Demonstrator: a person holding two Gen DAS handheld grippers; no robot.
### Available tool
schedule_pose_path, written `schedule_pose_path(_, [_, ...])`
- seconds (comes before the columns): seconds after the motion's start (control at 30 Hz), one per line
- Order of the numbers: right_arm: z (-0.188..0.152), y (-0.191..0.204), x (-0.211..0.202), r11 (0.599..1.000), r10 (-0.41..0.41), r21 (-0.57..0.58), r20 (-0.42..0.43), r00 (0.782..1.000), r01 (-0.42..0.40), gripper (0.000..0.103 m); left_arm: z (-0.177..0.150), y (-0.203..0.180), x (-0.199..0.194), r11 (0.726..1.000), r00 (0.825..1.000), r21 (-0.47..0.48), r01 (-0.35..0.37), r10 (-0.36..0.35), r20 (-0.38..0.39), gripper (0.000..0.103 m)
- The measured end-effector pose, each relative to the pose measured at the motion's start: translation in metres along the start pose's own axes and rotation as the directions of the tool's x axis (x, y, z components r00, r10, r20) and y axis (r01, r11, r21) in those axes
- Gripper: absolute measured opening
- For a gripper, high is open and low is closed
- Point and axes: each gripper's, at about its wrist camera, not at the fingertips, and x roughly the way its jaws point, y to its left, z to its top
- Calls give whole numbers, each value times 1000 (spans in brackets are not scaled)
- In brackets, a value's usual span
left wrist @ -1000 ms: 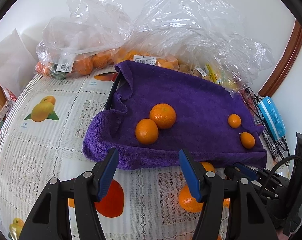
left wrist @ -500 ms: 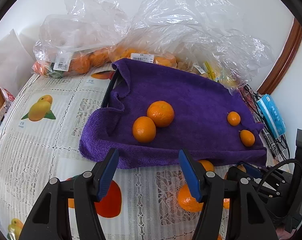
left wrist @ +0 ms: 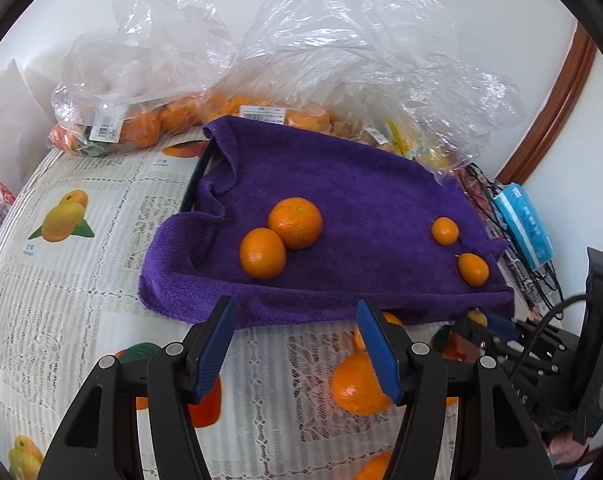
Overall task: Organize fruits
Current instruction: 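Close the right tool on the yellow-green fruit while the left tool grasps a large orange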
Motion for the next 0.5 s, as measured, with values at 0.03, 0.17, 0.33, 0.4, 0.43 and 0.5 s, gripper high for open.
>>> schedule_pose_path(0.03, [2,-4,-5,1000,4,10,20,1000,-4,23,-1,-2,-1,1000,1000,4,10,-10,-3,60])
schedule_pose_path(0.17, [6,-15,-27,999,-14,39,118,993,9,23,-6,-12,-1,999,999,34,35,-34,-18,60])
schedule_pose_path(0.33, [8,-27,-37,997,-6,77,167,986,-7,23,-15,-31,5,993,997,95,65,-60,-58,62])
schedule_pose_path(0.4, [9,-29,-37,997,-5,83,172,985,-9,23,-19,-38,11,990,994,123,71,-60,-92,63])
schedule_pose_path(0.43, [9,-31,-36,996,-4,90,173,985,-12,23,-20,-40,14,989,993,133,70,-56,-105,63])
schedule_pose_path(0.5, [10,-35,-35,994,-1,106,174,985,-18,23,-24,-45,17,987,993,153,48,-30,-118,63])
